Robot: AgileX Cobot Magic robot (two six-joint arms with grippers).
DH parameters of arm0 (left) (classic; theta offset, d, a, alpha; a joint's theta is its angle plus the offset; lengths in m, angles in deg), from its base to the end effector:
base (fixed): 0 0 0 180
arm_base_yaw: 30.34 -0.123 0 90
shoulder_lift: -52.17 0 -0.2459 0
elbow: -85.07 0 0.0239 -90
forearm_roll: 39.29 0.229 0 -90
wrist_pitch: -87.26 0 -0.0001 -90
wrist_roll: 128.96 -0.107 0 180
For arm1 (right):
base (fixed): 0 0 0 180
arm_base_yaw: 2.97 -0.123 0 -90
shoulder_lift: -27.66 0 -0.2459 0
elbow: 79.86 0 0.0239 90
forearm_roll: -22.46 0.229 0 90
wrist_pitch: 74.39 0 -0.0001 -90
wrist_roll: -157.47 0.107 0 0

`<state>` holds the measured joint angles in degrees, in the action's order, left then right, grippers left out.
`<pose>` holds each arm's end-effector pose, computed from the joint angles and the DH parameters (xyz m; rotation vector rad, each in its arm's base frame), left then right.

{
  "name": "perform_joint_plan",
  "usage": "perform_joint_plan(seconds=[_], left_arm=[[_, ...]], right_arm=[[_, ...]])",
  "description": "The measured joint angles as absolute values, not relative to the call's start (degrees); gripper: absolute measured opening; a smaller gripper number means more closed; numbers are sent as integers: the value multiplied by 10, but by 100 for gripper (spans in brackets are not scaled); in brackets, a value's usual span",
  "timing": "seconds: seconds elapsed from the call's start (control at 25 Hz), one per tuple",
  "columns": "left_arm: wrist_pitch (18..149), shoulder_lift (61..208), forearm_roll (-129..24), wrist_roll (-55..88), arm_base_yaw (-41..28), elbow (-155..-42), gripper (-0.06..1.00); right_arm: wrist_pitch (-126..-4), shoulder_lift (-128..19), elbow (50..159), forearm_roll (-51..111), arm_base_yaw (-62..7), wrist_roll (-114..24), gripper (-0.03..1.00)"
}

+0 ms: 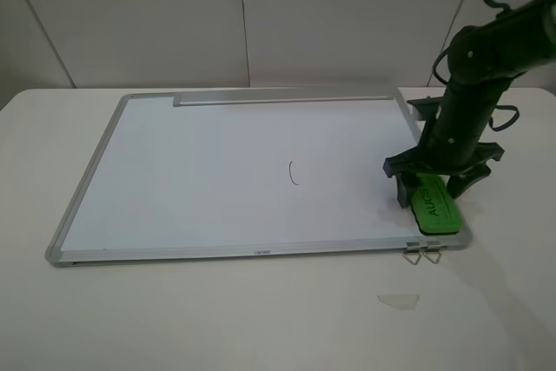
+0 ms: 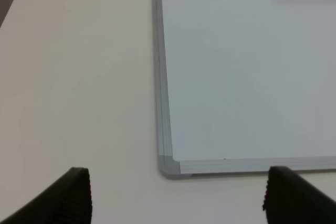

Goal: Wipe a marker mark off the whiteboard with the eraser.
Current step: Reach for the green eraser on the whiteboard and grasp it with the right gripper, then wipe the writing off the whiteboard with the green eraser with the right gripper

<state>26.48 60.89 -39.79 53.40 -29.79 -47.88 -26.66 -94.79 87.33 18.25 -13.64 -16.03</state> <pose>0.0285 -0.0011 0.2609 -0.0317 2.0342 -0.0424 0.3004 0.0507 0.0780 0.1913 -3.0906 0.0933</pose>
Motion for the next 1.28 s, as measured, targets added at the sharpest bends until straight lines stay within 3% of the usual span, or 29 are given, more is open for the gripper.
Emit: perform_joint_plan(seconds=[0.24,0.44,1.28], left_arm=[[265,609,-398,534,-298,-479,69],[265,609,-398,534,-298,-479,69],[265,609,-397,534,-298,-479,69]], right_arm=[[-269,-950,873,182,-136,-159,75],[-270,-950,873,179,-136,-159,60],[-234,-902,888,171,-137,-158,60]])
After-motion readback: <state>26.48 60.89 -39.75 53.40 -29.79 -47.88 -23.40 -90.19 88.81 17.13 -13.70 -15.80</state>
